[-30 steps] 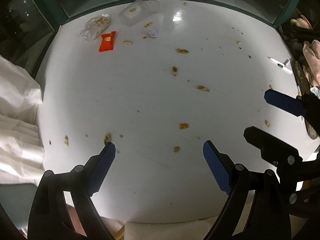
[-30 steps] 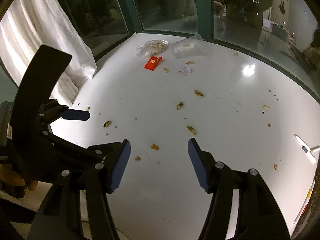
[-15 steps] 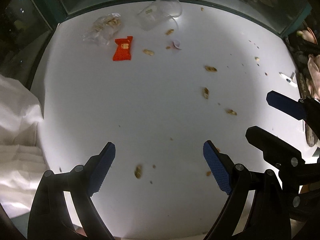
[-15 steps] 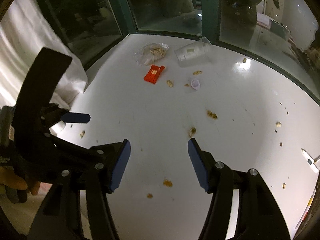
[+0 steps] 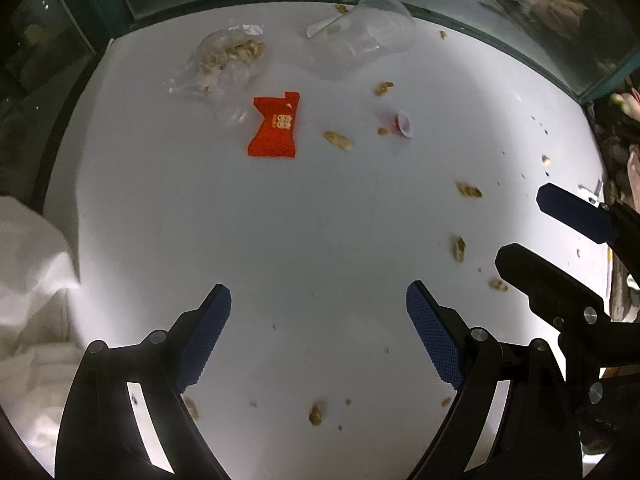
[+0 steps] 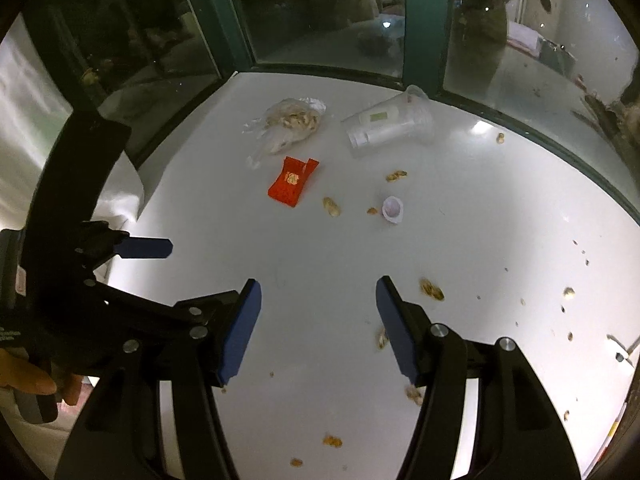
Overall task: Collect trash
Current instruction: 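Move both tools toward the red snack wrapper and white cup lid, then grasp the red snack wrapper with the left tool while the right tool grasps the white cup lid, then lift the red wrapper and white lid off the table with both tools, then carry the red wrapper in the left tool while the right tool carries the white lid to the bin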
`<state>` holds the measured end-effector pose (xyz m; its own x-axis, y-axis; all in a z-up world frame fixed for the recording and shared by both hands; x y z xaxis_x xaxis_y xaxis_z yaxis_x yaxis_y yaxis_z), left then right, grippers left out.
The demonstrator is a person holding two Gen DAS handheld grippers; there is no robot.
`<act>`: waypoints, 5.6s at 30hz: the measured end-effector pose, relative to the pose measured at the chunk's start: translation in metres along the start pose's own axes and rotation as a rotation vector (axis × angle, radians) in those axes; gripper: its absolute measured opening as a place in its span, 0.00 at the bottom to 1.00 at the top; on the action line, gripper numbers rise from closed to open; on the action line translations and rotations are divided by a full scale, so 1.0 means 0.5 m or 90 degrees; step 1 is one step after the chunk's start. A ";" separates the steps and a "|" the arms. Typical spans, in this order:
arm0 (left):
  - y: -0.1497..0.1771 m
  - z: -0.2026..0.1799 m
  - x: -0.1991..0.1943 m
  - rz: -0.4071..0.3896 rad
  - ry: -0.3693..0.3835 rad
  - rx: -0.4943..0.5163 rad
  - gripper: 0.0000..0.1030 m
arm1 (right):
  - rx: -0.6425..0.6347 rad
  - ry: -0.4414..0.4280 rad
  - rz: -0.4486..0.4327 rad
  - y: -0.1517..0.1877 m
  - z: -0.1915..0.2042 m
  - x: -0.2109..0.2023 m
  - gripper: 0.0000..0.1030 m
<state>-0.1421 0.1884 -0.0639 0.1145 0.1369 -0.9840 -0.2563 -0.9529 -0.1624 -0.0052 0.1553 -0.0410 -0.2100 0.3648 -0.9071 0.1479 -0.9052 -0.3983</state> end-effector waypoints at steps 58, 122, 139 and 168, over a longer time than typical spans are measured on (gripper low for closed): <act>-0.268 0.060 0.240 -0.094 -0.019 0.023 0.86 | 0.019 0.054 0.005 -0.098 -0.159 0.318 0.48; 0.010 -0.152 -0.042 -0.113 0.075 0.144 0.16 | 0.098 0.013 -0.040 0.113 -0.108 -0.036 0.27; 0.145 -0.331 -0.083 -0.107 0.084 0.216 0.16 | 0.115 0.044 -0.064 0.259 -0.153 -0.175 0.27; 0.237 -0.667 -0.075 -0.088 0.123 0.328 0.16 | 0.165 0.079 -0.053 0.451 -0.334 -0.285 0.27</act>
<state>0.1434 -0.0198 -0.0214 0.3417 0.1533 -0.9272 -0.6563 -0.6672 -0.3522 0.2196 -0.0643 -0.0243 -0.0894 0.4495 -0.8888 -0.1199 -0.8907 -0.4384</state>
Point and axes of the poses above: each gripper's, at about its wrist camera, not at the fingertips, and x roughly the way its jaws point, z to its left, y to its underside, the point moved 4 cm from there along x, roughly the way its jaws point, and after that the axes turned 3 degrees about z, right-handed, at the moved point
